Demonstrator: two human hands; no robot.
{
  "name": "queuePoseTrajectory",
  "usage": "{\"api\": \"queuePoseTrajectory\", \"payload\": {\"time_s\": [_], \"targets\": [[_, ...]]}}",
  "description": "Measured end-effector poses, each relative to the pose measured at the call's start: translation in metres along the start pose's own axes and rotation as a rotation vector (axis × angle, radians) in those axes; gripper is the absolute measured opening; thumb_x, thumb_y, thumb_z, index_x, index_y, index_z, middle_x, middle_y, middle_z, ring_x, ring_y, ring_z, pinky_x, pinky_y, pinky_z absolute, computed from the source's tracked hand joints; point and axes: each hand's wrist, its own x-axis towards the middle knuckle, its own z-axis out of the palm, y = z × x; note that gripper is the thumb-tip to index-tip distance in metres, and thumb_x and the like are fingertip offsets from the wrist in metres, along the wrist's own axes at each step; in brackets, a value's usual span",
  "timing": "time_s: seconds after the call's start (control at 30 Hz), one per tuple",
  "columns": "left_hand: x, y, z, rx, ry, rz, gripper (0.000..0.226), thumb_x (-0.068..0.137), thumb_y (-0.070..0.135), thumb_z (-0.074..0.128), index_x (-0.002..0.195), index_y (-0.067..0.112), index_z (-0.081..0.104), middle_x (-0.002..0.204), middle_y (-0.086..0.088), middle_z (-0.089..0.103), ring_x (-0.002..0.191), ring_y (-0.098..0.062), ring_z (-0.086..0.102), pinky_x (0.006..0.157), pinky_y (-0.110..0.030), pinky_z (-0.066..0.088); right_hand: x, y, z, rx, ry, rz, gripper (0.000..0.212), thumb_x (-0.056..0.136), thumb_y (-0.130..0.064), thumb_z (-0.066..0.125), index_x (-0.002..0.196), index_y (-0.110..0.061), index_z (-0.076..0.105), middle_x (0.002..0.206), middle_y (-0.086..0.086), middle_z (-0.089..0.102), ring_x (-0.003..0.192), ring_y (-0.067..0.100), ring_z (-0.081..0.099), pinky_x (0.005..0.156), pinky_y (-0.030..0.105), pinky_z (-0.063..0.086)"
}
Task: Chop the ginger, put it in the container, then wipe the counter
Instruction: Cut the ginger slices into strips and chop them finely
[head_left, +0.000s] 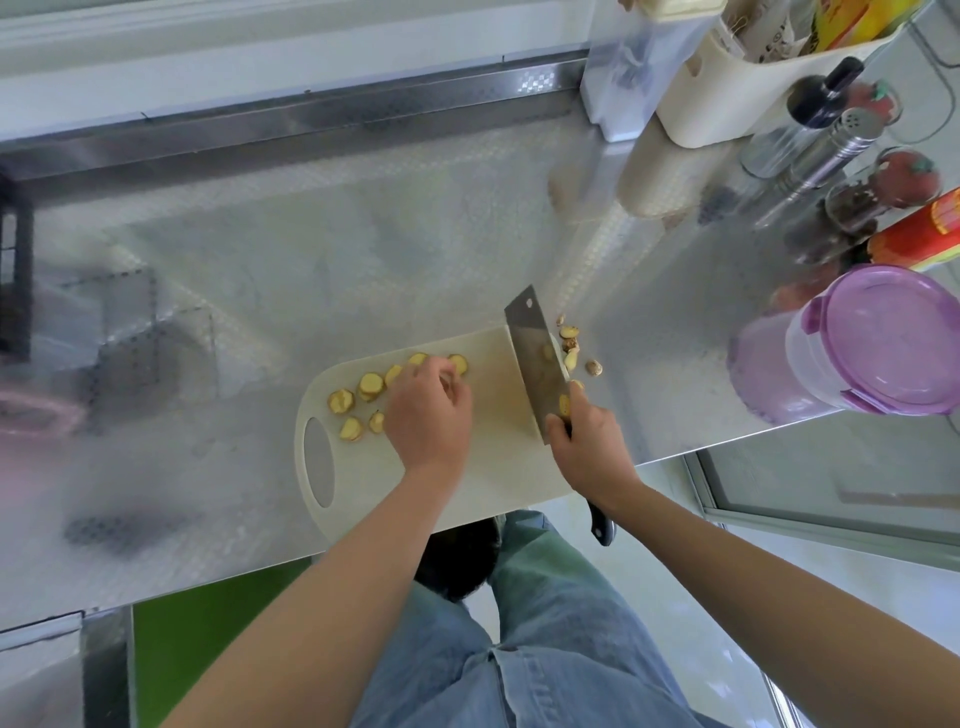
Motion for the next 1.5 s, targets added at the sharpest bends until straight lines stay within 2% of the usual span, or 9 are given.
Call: {"api": "queuePoseTrajectory", "payload": {"time_s": [0.17,0.3,0.5,0.6,0.83,1.03,1.17,1.3,1.5], "targets": [[0.030,-0.004,0.006,0.433,-0.062,0.179,0.017,0.091,0.023,0.058,0.103,0.023,0.070,0.097,-0.007,0.051,0.096,-0.028,0.043,0.076,-0.035,0.037,0.008,-0.005,-0.006,0.012,-0.040,-0.028,0.010,0.093,-0.011,0.042,0.102,-0.009,0.044,0.058,0.005,0.045,0.048,0.017,0.040,0.044,0.028,0.032],[0.035,-0.006,0.008,0.495,-0.121,0.227,0.014,0.084,0.015,0.066,0.093,0.024,0.072,0.096,-0.002,0.052,0.096,-0.026,0.041,0.077,-0.032,0.033,0.010,-0.008,-0.004,0.028,-0.067,-0.004,0.017,0.093,-0.012,0.042,0.109,-0.007,0.046,0.058,0.006,0.046,0.046,0.018,0.042,0.046,0.037,0.044],[0.035,0.004,0.003,0.242,-0.176,0.195,0.009,0.083,0.025,0.066,0.089,0.019,0.071,0.088,-0.003,0.064,0.092,-0.026,0.052,0.074,-0.037,0.044,0.010,-0.010,-0.009,0.022,-0.051,-0.013,0.020,0.093,-0.011,0.042,0.111,-0.005,0.048,0.057,0.005,0.045,0.046,0.018,0.041,0.047,0.039,0.045],[0.019,0.025,0.004,-0.048,-0.205,-0.004,0.009,0.081,0.028,0.069,0.086,0.020,0.071,0.081,0.002,0.071,0.080,-0.020,0.063,0.065,-0.029,0.047,0.009,-0.010,-0.009,0.001,-0.037,-0.037,0.014,0.091,-0.011,0.043,0.103,-0.004,0.047,0.056,0.004,0.043,0.048,0.019,0.039,0.046,0.032,0.034],[-0.017,0.015,0.024,-0.201,-0.429,-0.444,0.019,0.078,0.038,0.070,0.085,0.021,0.076,0.083,0.001,0.072,0.083,-0.021,0.066,0.065,-0.024,0.041,-0.002,-0.006,-0.006,-0.171,-0.075,-0.125,0.006,0.096,-0.018,0.042,0.091,-0.019,0.039,0.061,-0.004,0.040,0.052,0.012,0.039,0.047,0.025,0.025],[-0.029,0.014,0.022,-0.271,-0.462,-0.525,0.027,0.079,0.036,0.063,0.063,0.016,0.071,0.062,0.000,0.069,0.068,-0.021,0.063,0.059,-0.024,0.041,-0.010,-0.002,-0.002,-0.222,-0.098,-0.147,0.008,0.096,-0.017,0.042,0.089,-0.018,0.038,0.063,-0.005,0.039,0.055,0.013,0.038,0.048,0.025,0.024],[-0.029,0.004,0.021,-0.178,-0.450,-0.453,0.034,0.076,0.050,0.060,0.074,0.018,0.072,0.070,0.000,0.071,0.074,-0.022,0.066,0.065,-0.026,0.046,-0.013,0.001,-0.001,-0.243,-0.100,-0.158,0.008,0.098,-0.021,0.041,0.090,-0.019,0.040,0.063,-0.007,0.038,0.056,0.014,0.040,0.051,0.024,0.026],[-0.030,-0.001,0.019,-0.223,-0.339,-0.402,0.014,0.082,0.039,0.065,0.077,0.026,0.063,0.069,0.002,0.072,0.077,-0.016,0.066,0.073,-0.028,0.048,-0.013,0.002,-0.001,-0.249,-0.101,-0.163,0.006,0.097,-0.020,0.040,0.092,-0.018,0.040,0.063,-0.007,0.037,0.055,0.011,0.038,0.051,0.023,0.025],[-0.033,0.004,0.026,-0.310,-0.377,-0.478,0.020,0.081,0.032,0.067,0.070,0.016,0.071,0.057,0.003,0.068,0.066,-0.014,0.065,0.060,-0.023,0.043,-0.013,-0.001,-0.003,-0.240,-0.107,-0.163,0.011,0.096,-0.018,0.041,0.086,-0.018,0.037,0.062,-0.005,0.037,0.054,0.010,0.035,0.050,0.024,0.024]]}}
